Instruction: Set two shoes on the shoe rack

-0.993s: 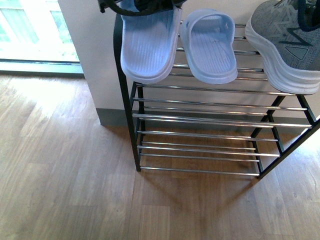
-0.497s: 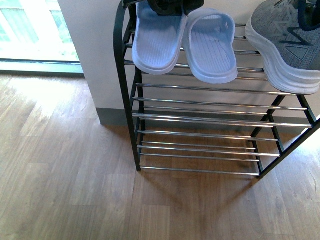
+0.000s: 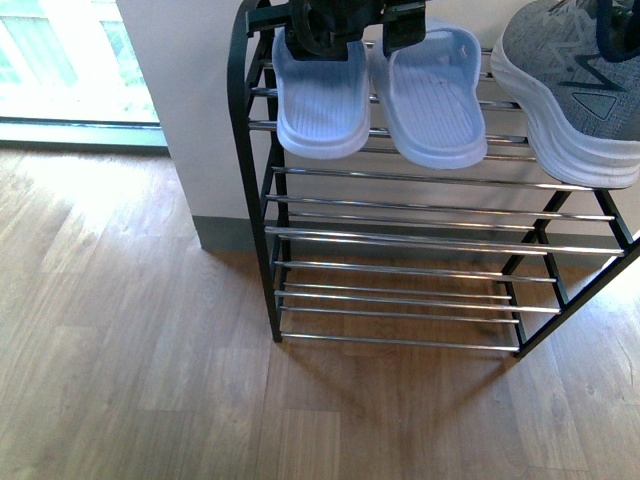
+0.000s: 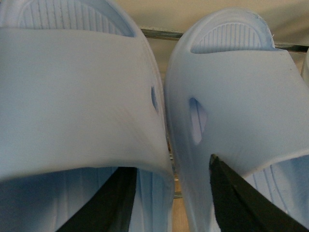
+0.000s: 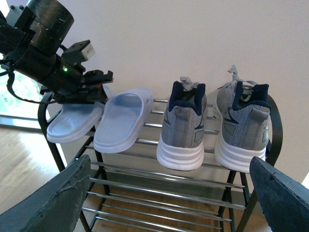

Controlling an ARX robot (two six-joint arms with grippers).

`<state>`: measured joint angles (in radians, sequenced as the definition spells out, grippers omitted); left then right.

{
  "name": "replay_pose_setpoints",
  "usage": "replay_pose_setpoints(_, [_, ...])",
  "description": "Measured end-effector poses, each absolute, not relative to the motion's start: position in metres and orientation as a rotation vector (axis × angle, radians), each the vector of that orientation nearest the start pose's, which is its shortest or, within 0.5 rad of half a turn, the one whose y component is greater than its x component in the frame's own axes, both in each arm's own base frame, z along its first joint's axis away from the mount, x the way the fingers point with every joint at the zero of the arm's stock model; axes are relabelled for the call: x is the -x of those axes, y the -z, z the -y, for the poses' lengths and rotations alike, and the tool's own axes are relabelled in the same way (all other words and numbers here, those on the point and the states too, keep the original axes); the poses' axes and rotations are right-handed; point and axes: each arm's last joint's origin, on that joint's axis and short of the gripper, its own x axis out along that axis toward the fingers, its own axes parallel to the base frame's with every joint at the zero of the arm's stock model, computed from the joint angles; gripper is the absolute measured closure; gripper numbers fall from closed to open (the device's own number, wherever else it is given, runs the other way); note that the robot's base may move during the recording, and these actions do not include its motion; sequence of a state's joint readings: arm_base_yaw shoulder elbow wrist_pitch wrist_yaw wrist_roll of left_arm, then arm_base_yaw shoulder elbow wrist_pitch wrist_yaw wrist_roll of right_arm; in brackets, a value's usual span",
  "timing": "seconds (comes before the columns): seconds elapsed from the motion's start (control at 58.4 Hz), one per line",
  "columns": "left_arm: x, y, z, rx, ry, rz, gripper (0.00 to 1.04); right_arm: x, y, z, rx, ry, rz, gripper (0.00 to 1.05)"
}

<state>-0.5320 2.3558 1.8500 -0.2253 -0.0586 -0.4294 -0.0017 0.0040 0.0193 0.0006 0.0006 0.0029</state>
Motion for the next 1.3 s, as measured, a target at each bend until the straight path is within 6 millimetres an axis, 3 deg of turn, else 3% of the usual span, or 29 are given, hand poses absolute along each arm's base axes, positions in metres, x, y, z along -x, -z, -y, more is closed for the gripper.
replay_pose_setpoints(0.086, [-0.444,-0.163,0.260,0.192,0.298,-0.777,0.39,-0.097,-0.170,0.000,-0.003,0.002,0.016,0.09])
replay_pose_setpoints(0.291, [-0.426,-0.189,0.250,0.212,0.314,-0.722,0.08,-0.097,-0.170,0.000,-0.003,0.002,0.016,0.09])
replay_pose_setpoints(0.548, [-0.395,-0.222,0.225,0.242,0.286,-0.620,0.09,-0.097,-0.170,0.000,-0.003,0.002,0.016,0.09])
replay_pose_setpoints(0.737, [-0.336,-0.268,0.183,0.240,0.218,-0.415,0.09,-0.097,-0.170,0.000,-0.003,0.002,0.016,0.09])
replay_pose_setpoints(0.839, [-0.306,-0.284,0.162,0.242,0.186,-0.336,0.09,-0.097,-0.170,0.000,-0.003,0.002,0.016,0.09])
replay_pose_setpoints(0.993, [-0.253,-0.294,0.119,0.260,0.125,-0.254,0.09,-0.097,-0.170,0.000,-0.003,0.002,0.016,0.09])
replay_pose_setpoints(1.302, [-0.174,-0.295,0.052,0.268,-0.028,-0.129,0.09,-0.097,-0.170,0.000,-0.003,0.002,0.016,0.09])
